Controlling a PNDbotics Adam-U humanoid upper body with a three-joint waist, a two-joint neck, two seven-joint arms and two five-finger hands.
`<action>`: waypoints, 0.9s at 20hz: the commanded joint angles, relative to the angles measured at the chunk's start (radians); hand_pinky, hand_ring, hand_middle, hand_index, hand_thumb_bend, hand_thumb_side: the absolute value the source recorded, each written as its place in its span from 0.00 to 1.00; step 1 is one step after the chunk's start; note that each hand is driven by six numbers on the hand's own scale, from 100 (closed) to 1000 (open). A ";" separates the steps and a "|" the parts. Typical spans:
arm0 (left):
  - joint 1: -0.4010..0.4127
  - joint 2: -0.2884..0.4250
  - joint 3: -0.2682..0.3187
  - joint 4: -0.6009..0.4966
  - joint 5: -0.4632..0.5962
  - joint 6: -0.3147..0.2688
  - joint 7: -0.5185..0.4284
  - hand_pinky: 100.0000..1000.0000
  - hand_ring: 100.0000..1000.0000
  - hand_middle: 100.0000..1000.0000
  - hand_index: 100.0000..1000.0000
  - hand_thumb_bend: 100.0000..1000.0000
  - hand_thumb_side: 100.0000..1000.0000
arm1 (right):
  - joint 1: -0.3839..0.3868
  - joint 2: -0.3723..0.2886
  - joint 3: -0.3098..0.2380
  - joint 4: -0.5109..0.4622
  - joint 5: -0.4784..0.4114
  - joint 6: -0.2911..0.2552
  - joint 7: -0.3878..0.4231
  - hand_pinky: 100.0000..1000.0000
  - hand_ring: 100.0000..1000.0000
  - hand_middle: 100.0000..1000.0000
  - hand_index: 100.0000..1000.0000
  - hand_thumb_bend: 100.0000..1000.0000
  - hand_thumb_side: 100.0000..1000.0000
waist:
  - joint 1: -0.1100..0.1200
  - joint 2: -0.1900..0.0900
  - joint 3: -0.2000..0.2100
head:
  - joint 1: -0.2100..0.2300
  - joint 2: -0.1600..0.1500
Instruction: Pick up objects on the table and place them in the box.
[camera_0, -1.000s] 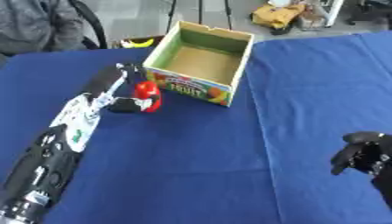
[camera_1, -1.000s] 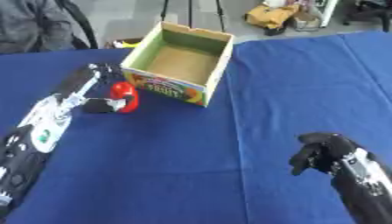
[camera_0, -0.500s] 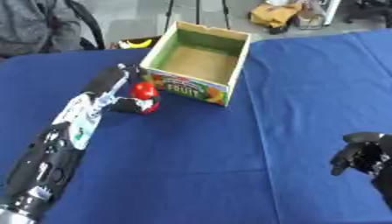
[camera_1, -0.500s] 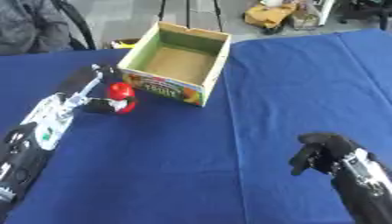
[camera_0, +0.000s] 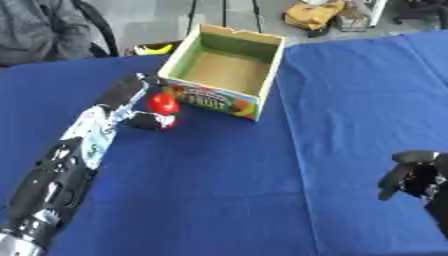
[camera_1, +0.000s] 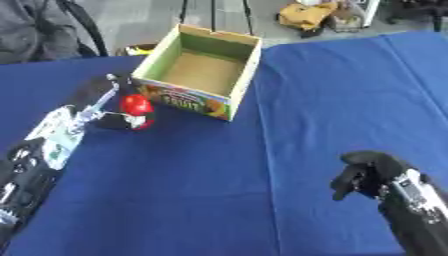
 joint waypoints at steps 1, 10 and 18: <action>-0.024 0.036 0.001 0.005 -0.013 -0.009 0.005 0.50 0.55 0.64 0.78 0.48 0.56 | -0.009 -0.004 0.000 -0.021 -0.003 -0.003 0.004 0.45 0.52 0.45 0.70 0.00 0.82 | -0.002 -0.009 -0.003 | 0.002 -0.003; -0.034 0.036 0.005 0.046 -0.029 -0.016 0.002 0.50 0.54 0.64 0.78 0.47 0.61 | -0.011 -0.002 0.001 -0.021 0.002 -0.004 0.004 0.45 0.52 0.45 0.70 0.00 0.84 | 0.001 -0.001 -0.014 | 0.003 -0.005; -0.038 0.035 0.009 0.070 -0.050 -0.013 0.004 0.51 0.54 0.63 0.78 0.46 0.61 | -0.013 -0.001 0.002 -0.021 0.008 -0.004 0.003 0.45 0.52 0.45 0.70 0.00 0.85 | 0.003 0.005 -0.019 | 0.001 -0.006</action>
